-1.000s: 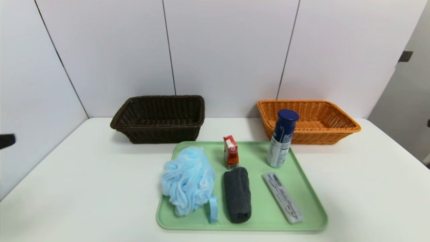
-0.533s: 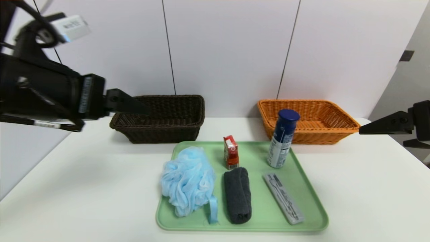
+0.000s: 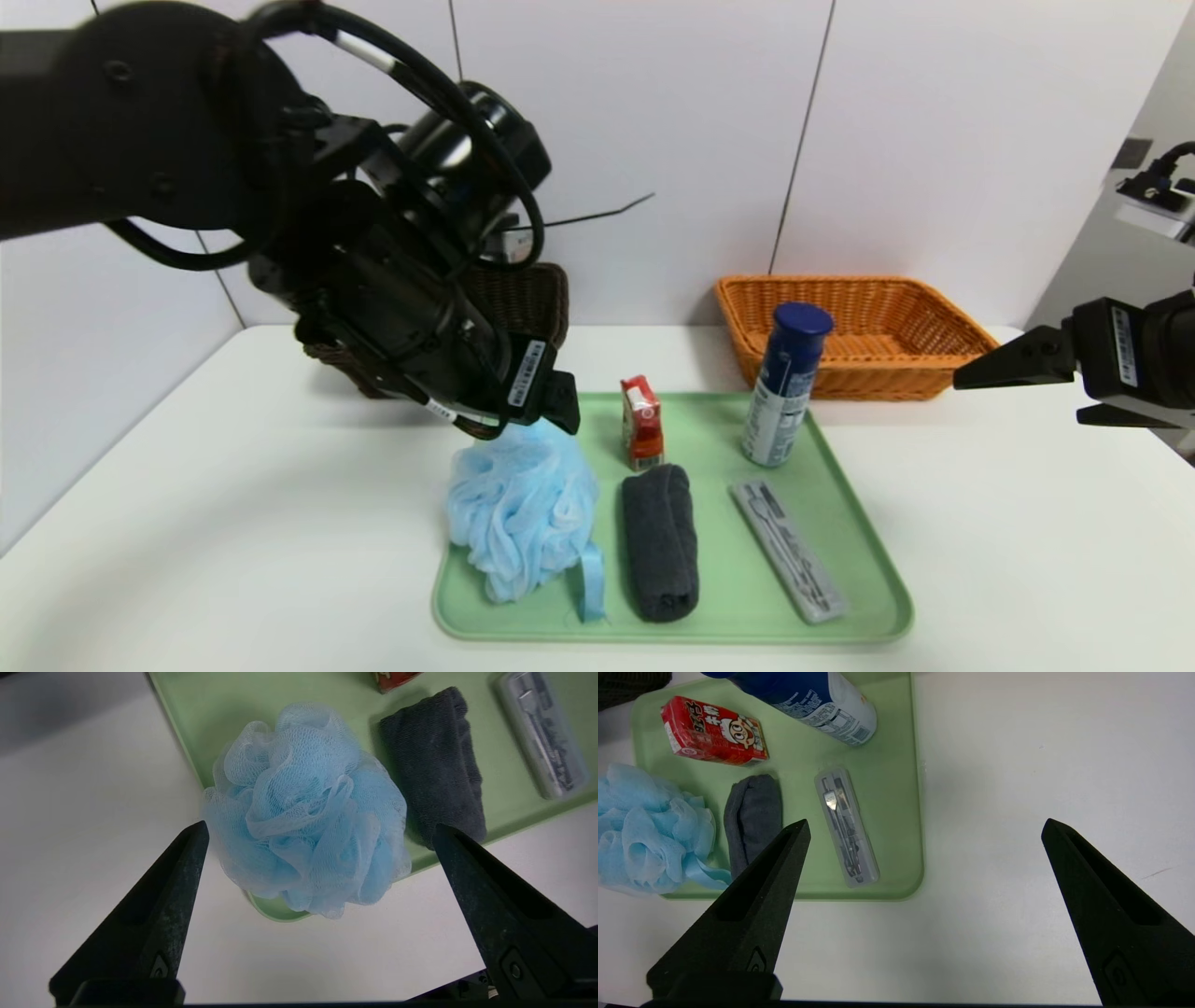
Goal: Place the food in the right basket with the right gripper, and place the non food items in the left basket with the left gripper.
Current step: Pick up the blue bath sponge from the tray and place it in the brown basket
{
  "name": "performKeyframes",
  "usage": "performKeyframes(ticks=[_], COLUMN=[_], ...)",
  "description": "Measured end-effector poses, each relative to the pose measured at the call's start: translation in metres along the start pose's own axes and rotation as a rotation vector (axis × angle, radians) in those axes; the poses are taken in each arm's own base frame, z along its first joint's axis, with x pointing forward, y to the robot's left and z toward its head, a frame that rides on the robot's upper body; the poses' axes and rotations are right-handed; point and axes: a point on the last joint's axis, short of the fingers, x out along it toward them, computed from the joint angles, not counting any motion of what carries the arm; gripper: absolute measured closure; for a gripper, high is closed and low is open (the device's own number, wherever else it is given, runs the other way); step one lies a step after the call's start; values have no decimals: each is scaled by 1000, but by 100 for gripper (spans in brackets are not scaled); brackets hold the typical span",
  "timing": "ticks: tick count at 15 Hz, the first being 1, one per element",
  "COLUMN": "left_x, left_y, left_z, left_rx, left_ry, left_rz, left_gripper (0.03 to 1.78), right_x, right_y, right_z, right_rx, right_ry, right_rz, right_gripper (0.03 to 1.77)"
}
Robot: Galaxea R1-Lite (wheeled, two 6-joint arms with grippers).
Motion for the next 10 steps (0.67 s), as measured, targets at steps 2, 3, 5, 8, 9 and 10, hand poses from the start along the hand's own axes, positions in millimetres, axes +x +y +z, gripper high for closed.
performKeyframes(ticks=[2, 3, 5, 8, 9, 10], left_x=[19, 26, 42, 63, 69, 77], left_y=[-5, -8, -15, -25, -27, -28], left_z=[-2, -4, -5, -6, -6, -7], left_rx=[8, 17, 33, 51, 53, 53], left_ry=[89, 125, 170, 206, 219, 236], left_rz=[47, 59, 72, 78, 81, 87], left_gripper=[12, 12, 12, 12, 12, 12], right_x=[3, 5, 7, 8, 8, 8], right_y=[-1, -1, -1, -2, -1, -1], right_z=[-1, -2, -3, -3, -3, -3], right_rx=[2, 1, 1, 0, 0, 0], right_ry=[13, 20, 28, 31, 31, 30], right_rz=[-7, -9, -13, -15, -15, -14], right_gripper=[9, 9, 9, 9, 9, 9])
